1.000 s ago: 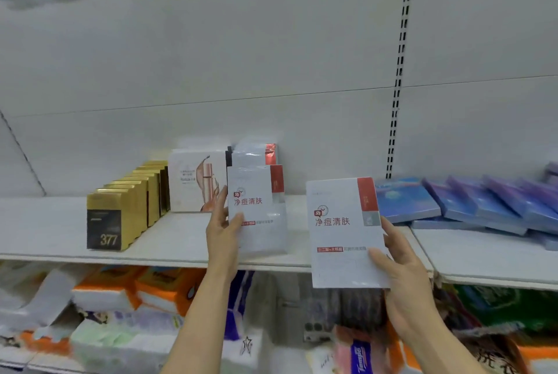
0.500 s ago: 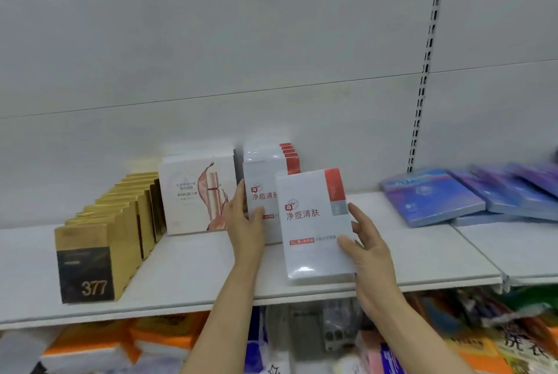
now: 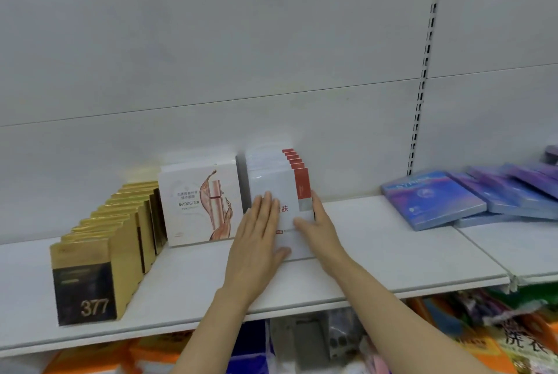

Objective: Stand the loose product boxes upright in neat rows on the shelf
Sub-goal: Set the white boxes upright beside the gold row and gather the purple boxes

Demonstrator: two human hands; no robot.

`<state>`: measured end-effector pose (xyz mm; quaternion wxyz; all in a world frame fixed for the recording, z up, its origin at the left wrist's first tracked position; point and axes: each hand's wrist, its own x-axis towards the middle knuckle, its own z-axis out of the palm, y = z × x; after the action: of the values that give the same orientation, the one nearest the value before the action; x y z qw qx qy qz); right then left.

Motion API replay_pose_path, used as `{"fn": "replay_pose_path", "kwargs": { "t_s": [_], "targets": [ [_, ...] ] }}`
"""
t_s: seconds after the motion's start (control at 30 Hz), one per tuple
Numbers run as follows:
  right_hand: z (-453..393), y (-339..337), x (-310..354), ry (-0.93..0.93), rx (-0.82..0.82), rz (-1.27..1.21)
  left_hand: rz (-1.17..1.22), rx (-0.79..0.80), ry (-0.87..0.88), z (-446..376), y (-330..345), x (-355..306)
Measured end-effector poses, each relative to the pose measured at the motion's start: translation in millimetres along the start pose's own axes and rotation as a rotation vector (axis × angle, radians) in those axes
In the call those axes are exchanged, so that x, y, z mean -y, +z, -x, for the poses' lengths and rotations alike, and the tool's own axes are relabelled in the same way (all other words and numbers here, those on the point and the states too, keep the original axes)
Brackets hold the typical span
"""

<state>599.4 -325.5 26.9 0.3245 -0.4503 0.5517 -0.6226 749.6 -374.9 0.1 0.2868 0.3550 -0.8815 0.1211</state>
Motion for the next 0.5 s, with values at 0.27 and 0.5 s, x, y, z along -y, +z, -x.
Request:
{"fn": "replay_pose_path", "kwargs": {
  "t_s": [0.27, 0.5],
  "targets": [
    [-6, 6, -2, 0.003, 0.046, -0.002, -0.086, -0.003, -0.044, -1, -1, 5],
    [-15, 5, 5, 0.039, 0.089, -0.082, -0.117, -0.017, -0.043, 0, -4, 5]
  ]
}}
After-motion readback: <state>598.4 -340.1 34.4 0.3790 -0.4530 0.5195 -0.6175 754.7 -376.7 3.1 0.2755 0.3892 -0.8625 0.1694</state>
